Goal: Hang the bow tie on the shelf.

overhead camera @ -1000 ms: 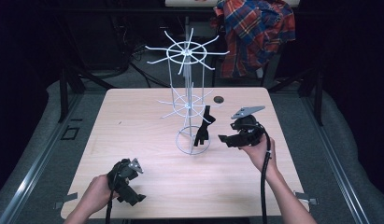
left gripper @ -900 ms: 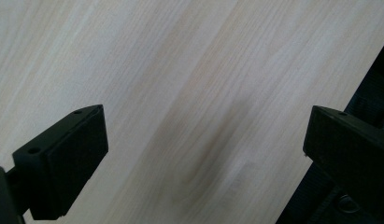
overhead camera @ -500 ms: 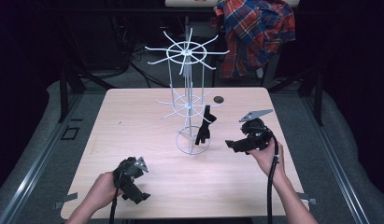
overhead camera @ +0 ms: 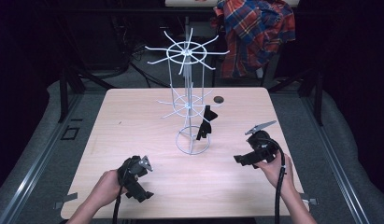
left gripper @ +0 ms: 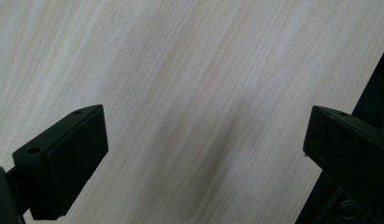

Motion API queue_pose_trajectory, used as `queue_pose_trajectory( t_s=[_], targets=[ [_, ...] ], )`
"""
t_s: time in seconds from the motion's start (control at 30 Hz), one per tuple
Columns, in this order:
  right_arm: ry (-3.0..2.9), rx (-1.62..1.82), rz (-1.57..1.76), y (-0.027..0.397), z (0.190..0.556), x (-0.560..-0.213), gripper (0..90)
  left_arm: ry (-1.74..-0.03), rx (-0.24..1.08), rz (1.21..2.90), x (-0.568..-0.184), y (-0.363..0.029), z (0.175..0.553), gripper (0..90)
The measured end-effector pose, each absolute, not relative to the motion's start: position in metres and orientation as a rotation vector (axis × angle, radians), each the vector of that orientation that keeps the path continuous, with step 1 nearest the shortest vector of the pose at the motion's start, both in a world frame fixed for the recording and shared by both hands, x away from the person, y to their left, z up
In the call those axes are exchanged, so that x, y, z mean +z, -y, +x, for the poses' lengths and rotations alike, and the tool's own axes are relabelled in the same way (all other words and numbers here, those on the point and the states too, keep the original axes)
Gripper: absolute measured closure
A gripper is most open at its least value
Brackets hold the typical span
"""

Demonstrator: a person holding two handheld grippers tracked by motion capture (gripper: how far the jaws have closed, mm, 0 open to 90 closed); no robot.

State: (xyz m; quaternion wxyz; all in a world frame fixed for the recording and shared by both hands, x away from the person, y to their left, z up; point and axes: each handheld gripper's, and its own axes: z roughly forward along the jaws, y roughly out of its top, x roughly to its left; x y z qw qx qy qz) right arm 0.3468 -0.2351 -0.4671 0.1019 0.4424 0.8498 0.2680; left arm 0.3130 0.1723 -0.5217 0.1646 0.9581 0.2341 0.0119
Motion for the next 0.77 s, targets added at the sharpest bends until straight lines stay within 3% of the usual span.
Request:
queue_pose_trajectory(
  t_s=[0.43,0.57,0.77],
  targets=[
    [-2.608,0.56,1.35,0.255,0.322,-0.496,14.5,-0.662,0.033,2.732,-0.522,-0.17,0.314,0.1],
    [-2.605,0.299,1.293,0.253,0.323,-0.508,15.0,-0.661,0.025,2.74,-0.523,-0.169,0.314,0.1],
    [-2.603,0.289,1.298,0.252,0.328,-0.514,15.0,-0.671,0.029,2.741,-0.524,-0.17,0.314,0.1]
  ],
)
